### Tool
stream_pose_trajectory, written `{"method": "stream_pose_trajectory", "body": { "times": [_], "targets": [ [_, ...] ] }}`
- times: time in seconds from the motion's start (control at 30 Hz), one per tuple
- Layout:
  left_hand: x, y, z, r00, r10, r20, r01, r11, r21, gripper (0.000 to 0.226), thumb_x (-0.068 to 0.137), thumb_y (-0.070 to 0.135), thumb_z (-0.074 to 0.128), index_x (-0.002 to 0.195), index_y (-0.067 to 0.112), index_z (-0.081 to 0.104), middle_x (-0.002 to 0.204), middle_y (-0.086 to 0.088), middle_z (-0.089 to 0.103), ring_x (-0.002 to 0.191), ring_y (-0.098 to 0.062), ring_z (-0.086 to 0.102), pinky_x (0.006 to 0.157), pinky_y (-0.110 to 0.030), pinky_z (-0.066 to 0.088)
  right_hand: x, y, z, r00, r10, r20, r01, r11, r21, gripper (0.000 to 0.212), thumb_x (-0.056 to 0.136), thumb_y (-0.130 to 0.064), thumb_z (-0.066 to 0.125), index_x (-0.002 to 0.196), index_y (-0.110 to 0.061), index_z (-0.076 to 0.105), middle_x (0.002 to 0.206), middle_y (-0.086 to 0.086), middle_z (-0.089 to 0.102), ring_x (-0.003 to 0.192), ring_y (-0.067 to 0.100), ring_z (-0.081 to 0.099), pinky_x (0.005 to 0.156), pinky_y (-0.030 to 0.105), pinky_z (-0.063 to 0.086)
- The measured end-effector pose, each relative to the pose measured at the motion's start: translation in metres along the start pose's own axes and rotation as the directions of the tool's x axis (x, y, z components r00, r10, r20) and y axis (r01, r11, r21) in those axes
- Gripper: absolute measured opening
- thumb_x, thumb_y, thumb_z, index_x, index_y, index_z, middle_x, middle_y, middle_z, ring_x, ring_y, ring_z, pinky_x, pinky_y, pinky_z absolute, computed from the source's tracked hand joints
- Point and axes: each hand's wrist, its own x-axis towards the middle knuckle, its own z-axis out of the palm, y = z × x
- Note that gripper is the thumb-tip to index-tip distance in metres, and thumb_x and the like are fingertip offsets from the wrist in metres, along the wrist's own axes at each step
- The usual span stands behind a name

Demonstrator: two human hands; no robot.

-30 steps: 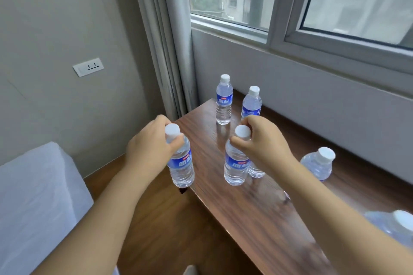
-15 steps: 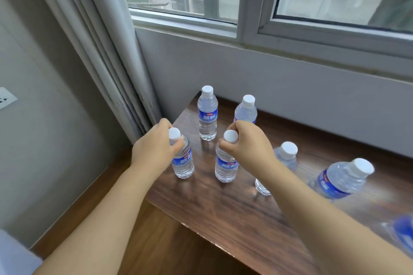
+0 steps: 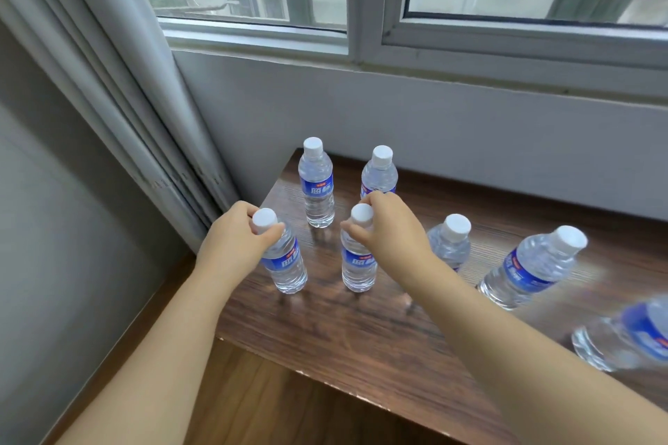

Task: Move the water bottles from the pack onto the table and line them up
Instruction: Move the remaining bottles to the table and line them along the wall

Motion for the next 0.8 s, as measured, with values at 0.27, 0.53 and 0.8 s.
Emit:
{"method": "stream_pose_trajectory", "body": {
  "times": [0.27, 0.53, 0.8],
  "targets": [
    [-0.026, -0.017, 0.007, 0.999, 0.004, -0.032, -0.006, 0.996, -0.086, 0.038, 0.08, 0.037, 0.072, 0.106, 0.021, 0.05, 0.086, 0.002, 0.061, 0.081, -0.019, 0.059, 0.069, -0.035, 0.043, -0.044, 0.005, -0.015, 0.996, 0.09, -0.025, -0.086, 0.988, 0.128, 0.045, 0.09, -0.035, 0.06, 0.13, -0.02, 0.046, 0.117, 0.0, 0.059, 0.101, 0.019, 0.06, 0.082, 0.036, 0.05],
    [-0.083, -0.023, 0.045, 0.99, -0.102, 0.099, 0.115, 0.984, -0.133, 0.021, 0.086, 0.032, 0.066, 0.1, 0.017, 0.061, 0.091, 0.003, 0.066, 0.094, -0.021, 0.061, 0.075, -0.036, 0.044, -0.113, 0.061, -0.053, 0.992, 0.072, 0.101, -0.092, 0.972, 0.215, 0.015, 0.09, -0.03, 0.057, 0.102, -0.024, 0.065, 0.092, -0.012, 0.067, 0.085, 0.009, 0.062, 0.083, 0.033, 0.053],
    [-0.158, 0.04, 0.123, 0.943, 0.036, 0.33, 0.024, 0.984, -0.178, 0.002, 0.088, 0.024, 0.065, 0.087, 0.024, 0.066, 0.085, 0.004, 0.073, 0.093, -0.017, 0.068, 0.091, -0.044, 0.049, -0.223, 0.183, -0.123, 0.965, 0.224, 0.134, -0.257, 0.908, 0.332, 0.014, 0.092, -0.029, 0.059, 0.103, -0.025, 0.066, 0.094, -0.009, 0.068, 0.088, 0.008, 0.064, 0.078, 0.023, 0.052]
  ]
}}
